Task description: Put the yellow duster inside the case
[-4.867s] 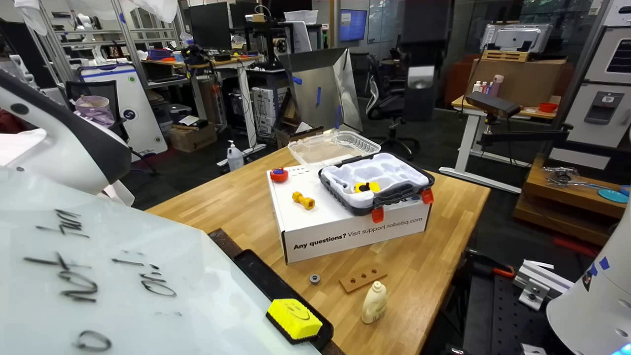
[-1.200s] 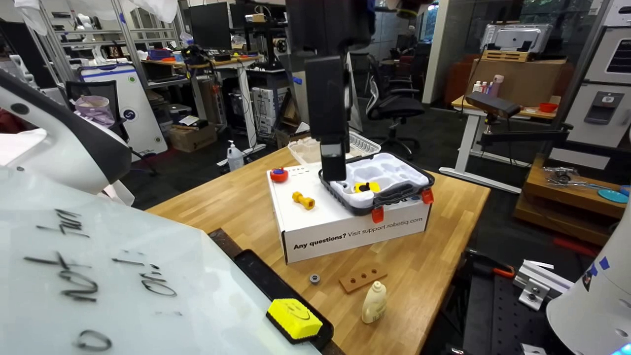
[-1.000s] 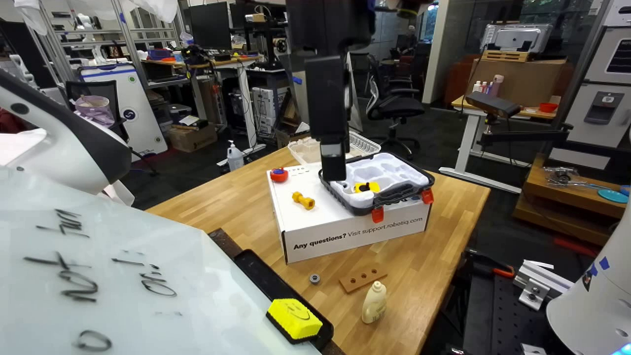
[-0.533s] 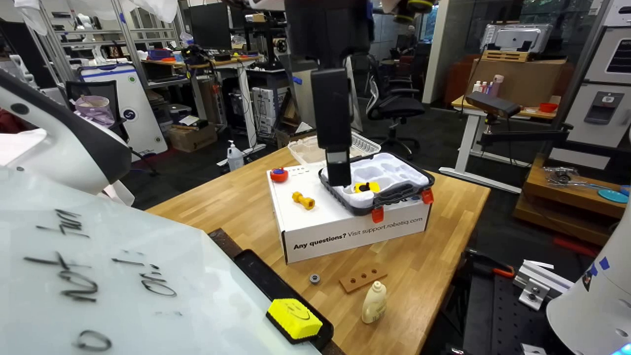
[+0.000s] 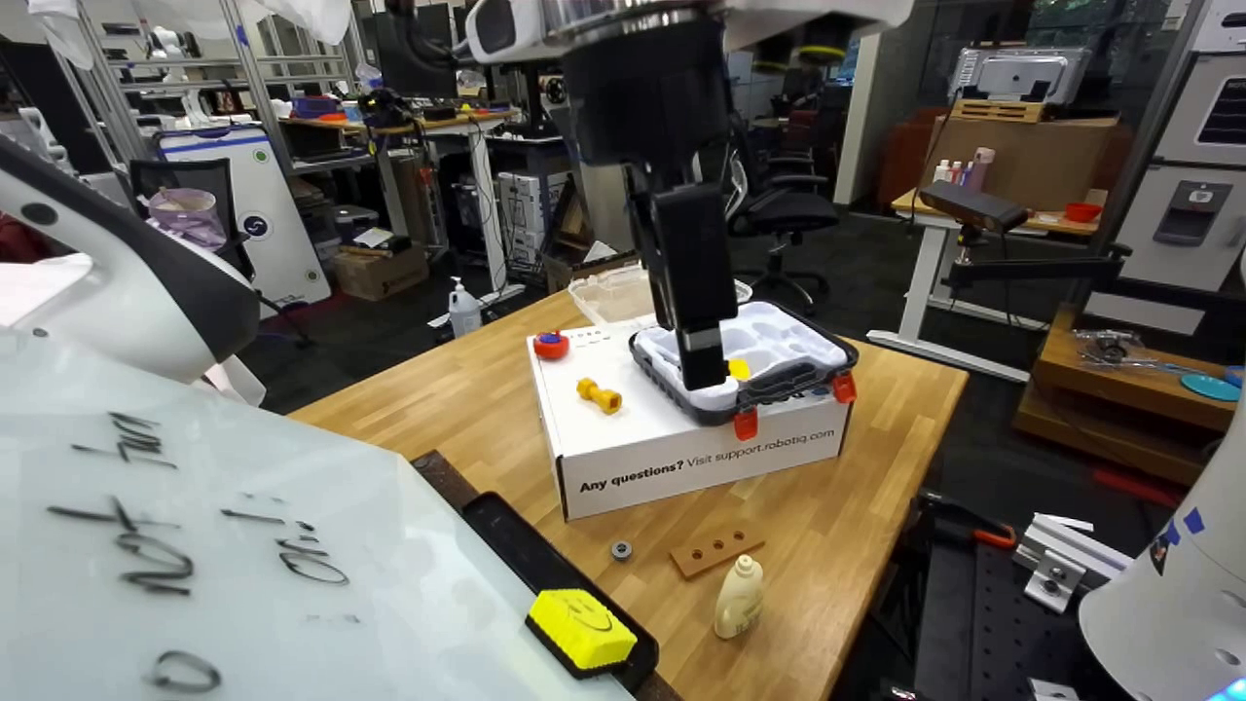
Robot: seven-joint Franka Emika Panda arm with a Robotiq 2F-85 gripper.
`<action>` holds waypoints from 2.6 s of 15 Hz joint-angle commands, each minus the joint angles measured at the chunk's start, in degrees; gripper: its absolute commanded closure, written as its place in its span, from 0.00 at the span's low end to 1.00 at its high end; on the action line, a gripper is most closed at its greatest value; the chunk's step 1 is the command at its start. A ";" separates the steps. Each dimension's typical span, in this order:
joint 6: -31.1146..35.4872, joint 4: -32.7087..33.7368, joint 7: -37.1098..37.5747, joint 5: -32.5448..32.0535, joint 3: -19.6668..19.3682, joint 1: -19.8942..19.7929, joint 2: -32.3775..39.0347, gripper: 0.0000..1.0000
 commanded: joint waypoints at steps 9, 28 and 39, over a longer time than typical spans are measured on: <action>6.74 -1.22 -6.35 2.00 -0.43 1.65 -0.13 0.00; 18.78 -3.46 -19.15 15.00 -1.09 4.63 2.15 0.00; 23.03 -4.51 -31.08 21.12 -1.84 3.81 5.69 0.00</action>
